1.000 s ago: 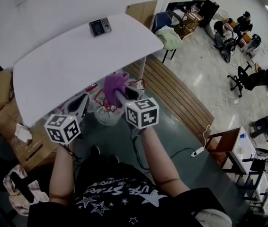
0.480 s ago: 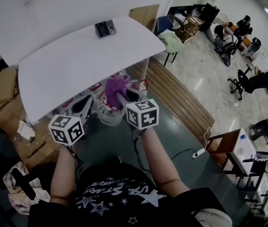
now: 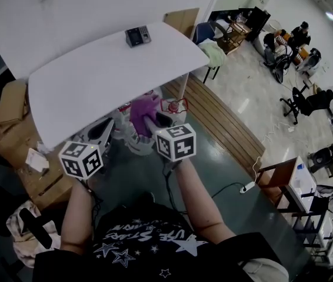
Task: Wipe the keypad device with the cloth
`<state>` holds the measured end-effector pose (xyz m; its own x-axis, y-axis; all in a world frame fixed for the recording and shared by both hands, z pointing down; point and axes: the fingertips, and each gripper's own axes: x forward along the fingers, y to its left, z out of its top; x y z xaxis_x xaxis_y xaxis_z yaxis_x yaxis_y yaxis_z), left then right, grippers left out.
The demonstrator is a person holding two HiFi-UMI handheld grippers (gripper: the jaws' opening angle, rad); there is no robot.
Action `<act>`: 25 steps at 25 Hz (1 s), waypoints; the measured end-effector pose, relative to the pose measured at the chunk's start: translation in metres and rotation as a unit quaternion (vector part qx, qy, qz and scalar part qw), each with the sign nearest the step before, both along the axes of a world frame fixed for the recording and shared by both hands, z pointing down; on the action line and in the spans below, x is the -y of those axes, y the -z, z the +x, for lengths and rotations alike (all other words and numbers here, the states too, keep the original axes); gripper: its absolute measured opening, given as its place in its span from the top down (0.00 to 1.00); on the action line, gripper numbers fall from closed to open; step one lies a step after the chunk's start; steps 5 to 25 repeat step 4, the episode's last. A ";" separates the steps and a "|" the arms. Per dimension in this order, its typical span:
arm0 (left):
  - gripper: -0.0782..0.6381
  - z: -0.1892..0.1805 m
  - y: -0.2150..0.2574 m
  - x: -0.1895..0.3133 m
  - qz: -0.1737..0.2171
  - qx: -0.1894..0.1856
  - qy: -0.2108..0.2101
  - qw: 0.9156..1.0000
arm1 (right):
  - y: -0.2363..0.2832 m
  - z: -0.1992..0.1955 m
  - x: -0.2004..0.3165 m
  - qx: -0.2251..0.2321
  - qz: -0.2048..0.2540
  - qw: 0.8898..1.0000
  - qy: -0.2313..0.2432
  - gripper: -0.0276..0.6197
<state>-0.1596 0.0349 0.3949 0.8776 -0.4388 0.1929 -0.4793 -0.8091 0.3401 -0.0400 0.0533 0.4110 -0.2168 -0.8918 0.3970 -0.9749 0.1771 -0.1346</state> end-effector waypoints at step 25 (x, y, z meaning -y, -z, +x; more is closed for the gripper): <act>0.86 -0.018 0.004 0.001 0.003 -0.010 -0.006 1.000 | 0.001 -0.022 0.000 -0.003 0.002 1.000 -0.004 0.81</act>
